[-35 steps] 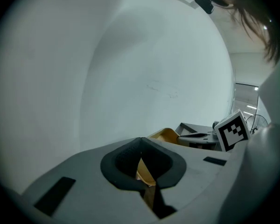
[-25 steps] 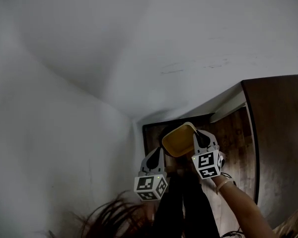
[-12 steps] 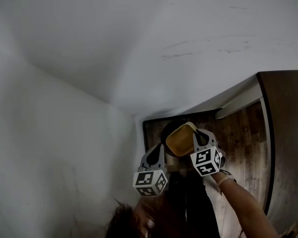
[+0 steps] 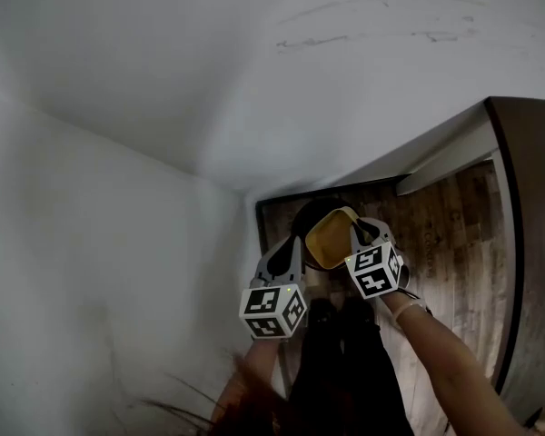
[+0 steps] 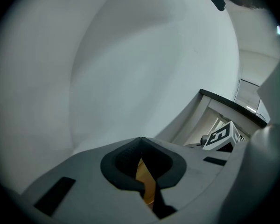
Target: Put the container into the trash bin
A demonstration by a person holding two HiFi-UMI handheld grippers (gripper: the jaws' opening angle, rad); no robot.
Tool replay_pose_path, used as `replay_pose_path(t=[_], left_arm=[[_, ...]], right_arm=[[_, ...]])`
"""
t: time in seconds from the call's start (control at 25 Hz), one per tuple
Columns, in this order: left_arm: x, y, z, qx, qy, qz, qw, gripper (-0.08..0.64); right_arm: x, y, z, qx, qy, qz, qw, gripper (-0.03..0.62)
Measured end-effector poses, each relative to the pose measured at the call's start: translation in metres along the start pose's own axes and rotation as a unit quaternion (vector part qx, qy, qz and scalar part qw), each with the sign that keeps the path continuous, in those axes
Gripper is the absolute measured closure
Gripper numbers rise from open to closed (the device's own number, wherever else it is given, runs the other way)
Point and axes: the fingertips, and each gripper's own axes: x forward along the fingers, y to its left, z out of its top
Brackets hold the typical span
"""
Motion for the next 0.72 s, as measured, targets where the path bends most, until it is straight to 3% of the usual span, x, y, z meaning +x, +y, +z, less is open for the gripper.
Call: replay_pose_path(t=[0.72], left_arm=[[0.022, -0.011, -0.012, 0.012, 0.008, -0.010, 0.9998, 0.540]], right_arm=[[0.015, 0.005, -0.026, 0.037, 0.015, 0.028, 0.999, 0.508]])
